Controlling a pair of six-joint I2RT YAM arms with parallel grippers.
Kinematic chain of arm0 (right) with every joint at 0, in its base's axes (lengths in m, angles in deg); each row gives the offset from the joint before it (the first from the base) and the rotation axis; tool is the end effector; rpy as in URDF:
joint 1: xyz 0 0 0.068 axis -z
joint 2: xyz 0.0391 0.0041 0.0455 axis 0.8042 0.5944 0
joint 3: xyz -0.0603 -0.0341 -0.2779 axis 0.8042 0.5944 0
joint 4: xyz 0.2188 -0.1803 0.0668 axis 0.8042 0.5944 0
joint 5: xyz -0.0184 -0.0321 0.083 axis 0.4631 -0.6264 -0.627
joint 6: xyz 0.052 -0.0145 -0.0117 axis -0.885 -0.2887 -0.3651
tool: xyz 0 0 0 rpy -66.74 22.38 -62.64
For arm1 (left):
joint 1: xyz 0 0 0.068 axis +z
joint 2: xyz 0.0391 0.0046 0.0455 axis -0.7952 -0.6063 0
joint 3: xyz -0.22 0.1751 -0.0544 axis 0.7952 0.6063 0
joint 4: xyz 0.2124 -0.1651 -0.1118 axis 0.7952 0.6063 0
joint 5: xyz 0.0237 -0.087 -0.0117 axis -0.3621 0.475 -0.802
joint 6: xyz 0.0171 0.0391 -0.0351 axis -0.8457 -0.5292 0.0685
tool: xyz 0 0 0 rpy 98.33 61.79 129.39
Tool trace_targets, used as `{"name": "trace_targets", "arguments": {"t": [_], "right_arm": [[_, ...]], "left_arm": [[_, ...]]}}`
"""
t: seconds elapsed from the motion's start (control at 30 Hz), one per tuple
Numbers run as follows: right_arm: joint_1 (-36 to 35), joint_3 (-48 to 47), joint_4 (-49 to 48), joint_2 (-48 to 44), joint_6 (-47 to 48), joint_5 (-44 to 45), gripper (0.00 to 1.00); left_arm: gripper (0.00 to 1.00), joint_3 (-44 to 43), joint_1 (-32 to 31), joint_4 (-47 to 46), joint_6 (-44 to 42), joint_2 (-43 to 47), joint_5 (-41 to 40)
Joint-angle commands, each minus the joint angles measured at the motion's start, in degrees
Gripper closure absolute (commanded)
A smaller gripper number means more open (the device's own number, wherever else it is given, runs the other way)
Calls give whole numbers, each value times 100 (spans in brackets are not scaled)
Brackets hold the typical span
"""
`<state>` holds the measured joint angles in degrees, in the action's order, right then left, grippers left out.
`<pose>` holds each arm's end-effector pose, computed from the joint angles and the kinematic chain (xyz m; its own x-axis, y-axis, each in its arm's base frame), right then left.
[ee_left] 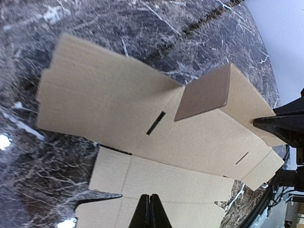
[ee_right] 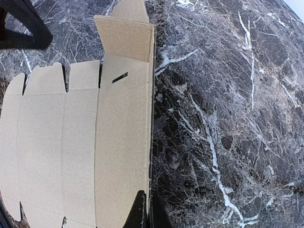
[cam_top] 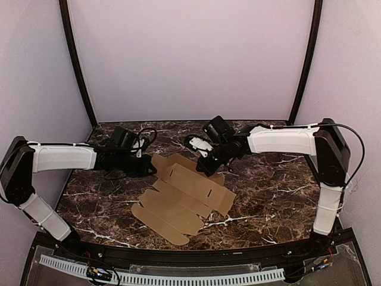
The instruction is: Fold the paper box
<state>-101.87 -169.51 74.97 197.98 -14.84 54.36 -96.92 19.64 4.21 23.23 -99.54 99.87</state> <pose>0.2989 0.3436 0.2149 -0.4783 -0.6249 -0.6170 -0.8242 0.5620 0.0698 0.2843 -0.1976 0.1921 -0.8566 -0.0452 -0.5140 0.2871 0.7860 -0.5476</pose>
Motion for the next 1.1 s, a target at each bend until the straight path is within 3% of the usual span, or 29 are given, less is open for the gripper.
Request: {"name": "trace_targets", "arguments": {"t": [0.0,0.53,1.07], "right_arm": [[-70,113,-146,-79,103,113,100],[-97,227,-164,-267,163,-7,100],[-98,343,-369,-562,183,-344,100]], "left_arm": [[99,-269,23,1024,-522,125,-976],[99,-613,52,1117,-604,-1067,-1180],[99,-600,52,977,-618,-1312,-635]]}}
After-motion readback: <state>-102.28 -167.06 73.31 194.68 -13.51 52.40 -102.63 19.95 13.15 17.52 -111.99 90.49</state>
